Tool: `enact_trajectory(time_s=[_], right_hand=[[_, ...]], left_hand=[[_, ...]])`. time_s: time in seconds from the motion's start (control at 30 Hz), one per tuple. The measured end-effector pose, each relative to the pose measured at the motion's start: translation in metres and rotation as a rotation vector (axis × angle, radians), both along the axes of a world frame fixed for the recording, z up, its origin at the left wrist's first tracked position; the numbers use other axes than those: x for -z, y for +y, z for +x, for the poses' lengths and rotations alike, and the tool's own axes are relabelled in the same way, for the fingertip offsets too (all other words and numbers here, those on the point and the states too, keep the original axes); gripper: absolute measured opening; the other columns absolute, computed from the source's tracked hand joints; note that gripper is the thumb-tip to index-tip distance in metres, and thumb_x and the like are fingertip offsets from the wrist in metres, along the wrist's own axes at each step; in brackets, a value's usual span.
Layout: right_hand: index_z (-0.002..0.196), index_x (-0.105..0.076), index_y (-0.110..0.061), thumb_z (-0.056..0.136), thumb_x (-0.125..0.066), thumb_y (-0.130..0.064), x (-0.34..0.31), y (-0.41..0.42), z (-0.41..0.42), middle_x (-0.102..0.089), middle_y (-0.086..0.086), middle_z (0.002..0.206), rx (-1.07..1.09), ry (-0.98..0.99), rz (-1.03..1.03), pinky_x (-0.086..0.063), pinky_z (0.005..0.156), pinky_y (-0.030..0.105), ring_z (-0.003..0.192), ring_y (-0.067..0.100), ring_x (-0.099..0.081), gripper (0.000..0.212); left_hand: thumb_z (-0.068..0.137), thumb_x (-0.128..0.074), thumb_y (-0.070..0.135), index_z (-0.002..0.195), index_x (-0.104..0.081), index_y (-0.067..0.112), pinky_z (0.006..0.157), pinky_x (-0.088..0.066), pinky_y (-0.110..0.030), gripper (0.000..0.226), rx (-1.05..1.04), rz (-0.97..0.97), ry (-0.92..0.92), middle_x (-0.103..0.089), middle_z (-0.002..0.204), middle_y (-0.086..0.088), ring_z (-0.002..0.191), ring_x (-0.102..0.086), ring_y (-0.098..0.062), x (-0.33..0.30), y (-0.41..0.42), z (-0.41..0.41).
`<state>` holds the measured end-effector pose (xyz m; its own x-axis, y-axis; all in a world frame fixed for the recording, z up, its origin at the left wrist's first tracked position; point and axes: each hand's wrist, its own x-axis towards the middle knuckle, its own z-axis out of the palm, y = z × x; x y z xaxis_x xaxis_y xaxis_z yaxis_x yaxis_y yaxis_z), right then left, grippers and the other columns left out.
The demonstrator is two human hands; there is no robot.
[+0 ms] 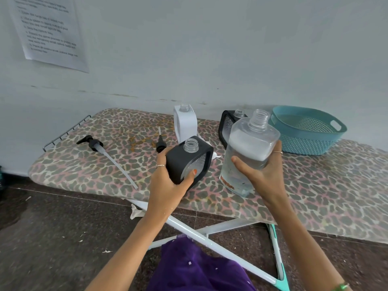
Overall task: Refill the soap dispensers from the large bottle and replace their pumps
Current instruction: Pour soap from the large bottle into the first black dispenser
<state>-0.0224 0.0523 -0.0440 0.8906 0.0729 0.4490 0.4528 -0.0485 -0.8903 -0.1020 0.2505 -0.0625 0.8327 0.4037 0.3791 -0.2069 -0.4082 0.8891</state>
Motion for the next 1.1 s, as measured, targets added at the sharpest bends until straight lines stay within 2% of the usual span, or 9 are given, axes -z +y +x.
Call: enact_trajectory(time_s=[0.23,0.37,0.43,0.5,0.6,0.7,0.8,0.93,1.1], right_hand=[[0.122,-0.041,-0.033,0.062,-0.082,-0.038,-0.008,0.003,-0.002,-0.058,-0.013,0.118,0.057,-0.109,-0.153,-0.052,0.092,0.035,0.110,0.007,-0.059,0.073],[0.123,-0.042,-0.025,0.061,-0.078,-0.047,-0.016,-0.001,0.001,-0.060,-0.013,0.110,0.112,-0.218,-0.343,-0.051,0.082,0.019,0.100,0.007,-0.061,0.075],[0.123,-0.045,-0.020,0.060,-0.078,-0.045,-0.020,-0.004,0.001,-0.059,-0.015,0.101,0.144,-0.260,-0.445,-0.043,0.072,0.003,0.087,0.004,-0.059,0.075],[0.123,-0.045,-0.017,0.060,-0.078,-0.042,-0.024,-0.006,0.002,-0.057,-0.012,0.097,0.179,-0.301,-0.554,-0.039,0.063,-0.002,0.080,0.007,-0.056,0.076],[0.124,-0.040,-0.023,0.060,-0.082,-0.042,-0.028,-0.008,0.004,-0.059,-0.008,0.093,0.187,-0.338,-0.688,-0.048,0.062,0.016,0.078,0.016,-0.060,0.079],[0.127,-0.040,-0.023,0.061,-0.084,-0.036,-0.029,-0.008,0.004,-0.061,-0.003,0.090,0.208,-0.367,-0.820,-0.053,0.060,0.035,0.076,0.026,-0.063,0.081],[0.126,-0.040,-0.024,0.063,-0.080,-0.042,-0.029,-0.009,0.005,-0.062,0.000,0.096,0.186,-0.392,-0.929,-0.048,0.057,0.033,0.074,0.026,-0.062,0.077],[0.127,-0.037,-0.025,0.063,-0.081,-0.038,-0.032,-0.008,0.006,-0.065,0.007,0.093,0.208,-0.432,-0.981,-0.042,0.059,0.030,0.076,0.032,-0.061,0.079],[0.129,-0.042,-0.019,0.066,-0.079,-0.037,-0.042,-0.006,0.004,-0.066,0.011,0.092,0.236,-0.484,-1.054,-0.040,0.060,0.032,0.076,0.035,-0.062,0.075]], left_hand=[[0.078,-0.078,0.014,0.130,-0.040,0.010,0.067,-0.051,-0.010,0.065,-0.055,0.023,-0.062,-0.060,0.098,0.019,0.084,-0.063,0.007,0.015,-0.001,0.005],[0.077,-0.078,0.020,0.126,-0.041,0.018,0.071,-0.052,-0.011,0.062,-0.089,0.025,-0.055,-0.060,0.097,0.018,0.084,-0.062,0.007,0.022,0.000,0.007],[0.077,-0.077,0.026,0.125,-0.042,0.017,0.066,-0.055,-0.016,0.061,-0.088,0.023,-0.047,-0.062,0.091,0.014,0.077,-0.065,0.000,0.025,0.001,0.007],[0.077,-0.075,0.032,0.124,-0.043,0.018,0.062,-0.058,-0.024,0.059,-0.080,0.012,-0.044,-0.065,0.088,0.007,0.072,-0.069,-0.010,0.028,0.002,0.008],[0.077,-0.073,0.038,0.121,-0.043,0.022,0.058,-0.059,-0.028,0.056,-0.087,0.012,-0.048,-0.067,0.082,0.003,0.068,-0.070,-0.015,0.030,0.002,0.008],[0.077,-0.076,0.031,0.118,-0.044,0.019,0.049,-0.047,-0.010,0.053,-0.109,0.035,-0.051,-0.057,0.066,0.013,0.055,-0.063,-0.002,0.028,0.001,0.008],[0.078,-0.078,0.025,0.116,-0.046,0.015,0.047,-0.041,-0.006,0.051,-0.114,0.040,-0.027,-0.051,0.062,0.018,0.051,-0.058,0.002,0.028,0.001,0.009],[0.078,-0.074,0.034,0.114,-0.041,0.028,0.049,-0.056,-0.039,0.049,-0.071,-0.022,-0.022,-0.065,0.068,-0.002,0.054,-0.066,-0.019,0.031,0.002,0.009],[0.079,-0.075,0.030,0.112,-0.041,0.025,0.045,-0.052,-0.034,0.047,-0.076,0.014,-0.053,-0.060,0.062,-0.004,0.049,-0.060,-0.020,0.031,0.003,0.008]])
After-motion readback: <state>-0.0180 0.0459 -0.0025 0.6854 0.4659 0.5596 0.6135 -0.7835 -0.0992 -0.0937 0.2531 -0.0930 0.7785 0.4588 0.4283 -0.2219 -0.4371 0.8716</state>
